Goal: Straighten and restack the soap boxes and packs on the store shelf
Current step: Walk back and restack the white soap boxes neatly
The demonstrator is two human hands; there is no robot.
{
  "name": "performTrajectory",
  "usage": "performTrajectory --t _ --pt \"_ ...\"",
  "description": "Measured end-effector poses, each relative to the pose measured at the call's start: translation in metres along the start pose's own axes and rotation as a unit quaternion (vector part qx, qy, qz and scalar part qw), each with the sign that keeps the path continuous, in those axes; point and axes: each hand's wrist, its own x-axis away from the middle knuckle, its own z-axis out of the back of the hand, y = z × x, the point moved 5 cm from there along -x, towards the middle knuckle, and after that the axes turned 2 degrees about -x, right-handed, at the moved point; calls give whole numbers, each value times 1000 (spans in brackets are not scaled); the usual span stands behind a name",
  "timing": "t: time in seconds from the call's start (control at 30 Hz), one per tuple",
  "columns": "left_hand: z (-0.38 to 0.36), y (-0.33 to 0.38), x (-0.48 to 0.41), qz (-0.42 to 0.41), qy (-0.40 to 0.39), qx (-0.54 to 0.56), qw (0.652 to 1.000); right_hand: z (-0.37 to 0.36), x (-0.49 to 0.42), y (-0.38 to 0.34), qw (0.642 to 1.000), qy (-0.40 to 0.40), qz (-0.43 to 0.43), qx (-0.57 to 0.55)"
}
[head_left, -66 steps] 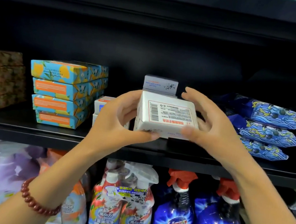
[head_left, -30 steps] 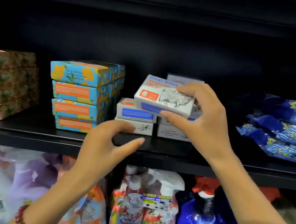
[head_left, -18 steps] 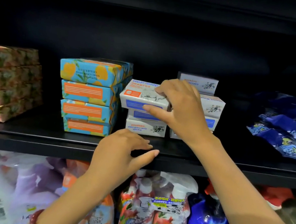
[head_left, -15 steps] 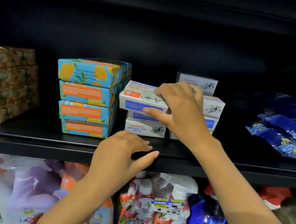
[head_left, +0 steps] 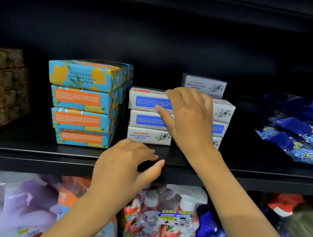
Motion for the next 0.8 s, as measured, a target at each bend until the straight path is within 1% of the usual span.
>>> performTrajectory --t 0.07,0.17,0.23,0.3,0.4,0.47,0.53,0.57,0.63,0.67,0.73,0.8 --pt "0 1 -1 -1 -7 0 1000 2 3 1 1000 -1 12 -12" --pt "0 1 -2 0 -29 -4 1000 21 14 16 998 55 23 -33" --pt "-1 1 -5 -1 -49 -13 999 34 20 38 997 70 12 -25" --pt "-4 4 -10 -7 -69 -22 997 41 23 64 999 35 -17 -30" --pt "-14 13 -21 -11 -100 -17 995 35 26 91 995 -63 -41 -61" --pt "-18 15 -24 -7 -97 -10 995 31 27 96 994 -69 -37 -81" --pt "-19 16 -25 3 -90 0 996 32 29 97 995 -35 -33 -88" --pt "-18 14 -26 18 -83 21 996 34 30 95 996 -14 -25 -84" --pt "-16 10 -29 80 -61 118 988 38 34 92 997 26 6 -73" --pt "-15 9 -31 110 -49 169 978 41 37 90 996 45 27 -72" --pt "-14 10 -38 145 -34 236 960 48 44 87 991 83 74 -73" --pt "-14 15 -47 173 -40 316 932 54 52 79 982 128 118 -75"
